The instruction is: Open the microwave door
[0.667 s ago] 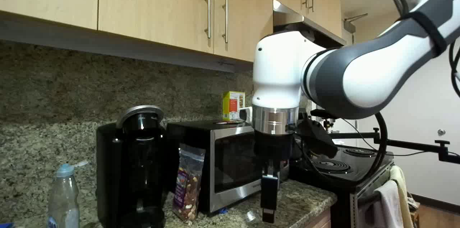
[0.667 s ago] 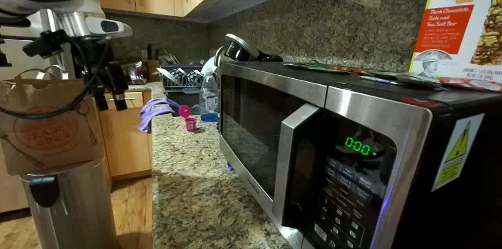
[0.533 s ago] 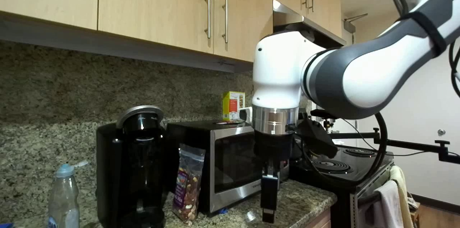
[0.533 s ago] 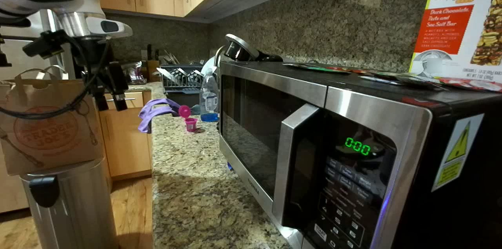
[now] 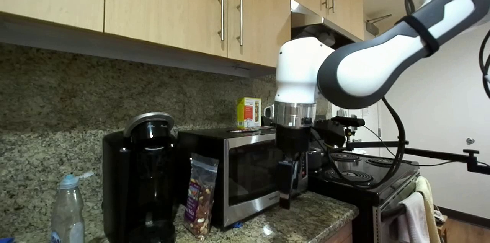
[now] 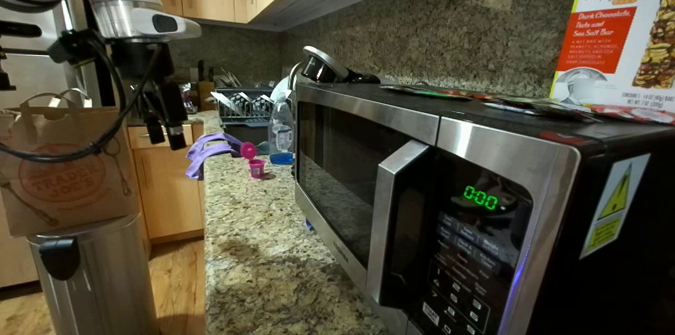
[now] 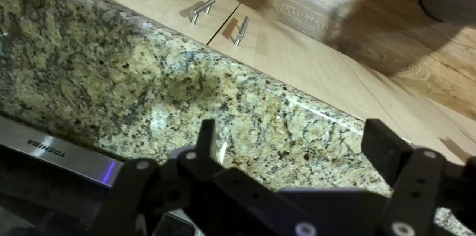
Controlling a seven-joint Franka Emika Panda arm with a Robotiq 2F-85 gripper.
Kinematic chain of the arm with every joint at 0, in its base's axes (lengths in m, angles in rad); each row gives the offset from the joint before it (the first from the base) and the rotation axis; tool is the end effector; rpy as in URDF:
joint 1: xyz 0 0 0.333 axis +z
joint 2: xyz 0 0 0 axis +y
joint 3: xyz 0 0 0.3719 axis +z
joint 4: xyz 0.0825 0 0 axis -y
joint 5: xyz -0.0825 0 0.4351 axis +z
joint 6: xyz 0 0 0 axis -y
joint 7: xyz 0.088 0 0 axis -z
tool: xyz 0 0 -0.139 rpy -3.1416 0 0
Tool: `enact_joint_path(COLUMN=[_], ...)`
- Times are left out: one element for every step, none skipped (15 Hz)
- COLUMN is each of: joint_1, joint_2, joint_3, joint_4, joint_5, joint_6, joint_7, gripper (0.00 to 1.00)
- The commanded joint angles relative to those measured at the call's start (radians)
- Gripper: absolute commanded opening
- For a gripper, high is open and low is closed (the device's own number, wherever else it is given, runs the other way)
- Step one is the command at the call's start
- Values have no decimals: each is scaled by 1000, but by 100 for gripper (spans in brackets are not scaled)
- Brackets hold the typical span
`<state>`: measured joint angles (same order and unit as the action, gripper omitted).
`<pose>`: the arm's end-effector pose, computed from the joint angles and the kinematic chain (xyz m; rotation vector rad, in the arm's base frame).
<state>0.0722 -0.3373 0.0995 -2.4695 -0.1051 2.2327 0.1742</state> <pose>0.4628 0.0746 0.4197 3.0348 0.0822 0.1773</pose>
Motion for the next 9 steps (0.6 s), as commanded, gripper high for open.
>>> enact_joint_path(joint_1=[-43,-59,-72,-88,-104,-120,-141,-161,-180], joint_2=[-60,-80,-91,-101,-99,-115,-115,-118,-117], joint_3=[-54,-68,-85,-98,-105,-118,-124,-126,-135], joint_4=[-14,-17,-17,-13,-13,-17,-11,-6,-1], joint_5=[16,18,22,21,17,12,5,-6,-8], joint_6=[-21,-27,-26,-30,-17,-19,-17,-19,-12], joint_7=[-36,-12,-19,-12,3,1,17,33,40], gripper=[100,100,100,100,100,100,100,100,100])
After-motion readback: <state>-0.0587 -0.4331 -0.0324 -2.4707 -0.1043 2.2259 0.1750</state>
